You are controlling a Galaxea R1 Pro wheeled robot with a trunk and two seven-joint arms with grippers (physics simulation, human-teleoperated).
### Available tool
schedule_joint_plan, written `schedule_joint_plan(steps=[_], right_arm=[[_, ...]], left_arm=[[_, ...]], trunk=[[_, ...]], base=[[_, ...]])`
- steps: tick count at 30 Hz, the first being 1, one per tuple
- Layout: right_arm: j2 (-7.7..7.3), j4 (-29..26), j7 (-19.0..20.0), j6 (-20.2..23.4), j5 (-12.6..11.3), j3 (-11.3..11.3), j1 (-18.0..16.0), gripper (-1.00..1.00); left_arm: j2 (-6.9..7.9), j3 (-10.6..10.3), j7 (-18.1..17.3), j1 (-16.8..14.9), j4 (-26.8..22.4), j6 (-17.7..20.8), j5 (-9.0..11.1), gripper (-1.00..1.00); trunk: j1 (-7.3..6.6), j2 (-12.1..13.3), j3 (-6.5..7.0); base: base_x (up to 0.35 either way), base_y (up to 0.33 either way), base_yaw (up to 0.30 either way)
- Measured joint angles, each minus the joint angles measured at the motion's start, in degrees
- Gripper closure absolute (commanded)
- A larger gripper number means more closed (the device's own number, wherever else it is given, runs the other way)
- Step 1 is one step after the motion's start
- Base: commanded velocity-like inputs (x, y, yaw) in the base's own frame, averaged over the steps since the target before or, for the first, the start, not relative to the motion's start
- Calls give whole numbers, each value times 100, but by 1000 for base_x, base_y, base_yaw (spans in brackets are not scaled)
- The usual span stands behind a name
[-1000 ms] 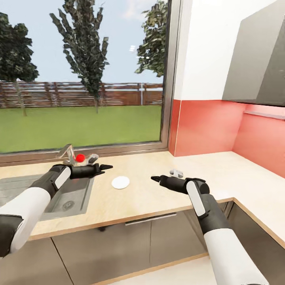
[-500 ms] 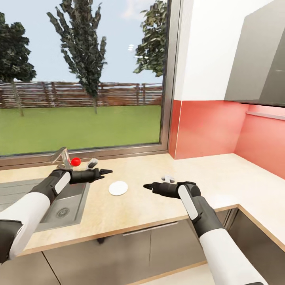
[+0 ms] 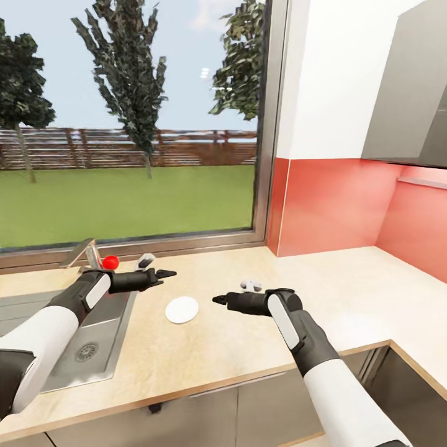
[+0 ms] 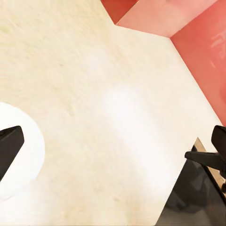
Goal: Set up a coffee station on the kitchen countertop: keep the coffee maker on the countertop, move the bottle of coffee from the kitchen shelf to the counter next to the coffee maker, place a paper coffee filter on top of the coffee maker, put the saucer next to the coffee maker with the coffee cup on the saucer, and place the electric kettle next to the coffee maker.
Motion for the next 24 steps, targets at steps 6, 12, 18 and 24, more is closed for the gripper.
schedule_joint_plan(steps=[6,12,18,24], right_arm=[[34,4,197,0,9,27,0,-100],[39,2,229,7,16,34,0,-100],[35,7,226,13,48,31,0,-100],[34,5,230,16,48,31,0,-100]], left_arm=[[0,0,0,18,0,0,-3,-100],[1,0,0,83,0,0,2,-100],[-1,0,0,139,0,0,2,-100],[-8,0,0,165,0,0,2,-100]], trunk=[[1,0,0],[1,0,0],[0,0,0],[-2,0,-1]], base=[[18,0,0],[1,0,0],[49,20,0],[242,118,19]])
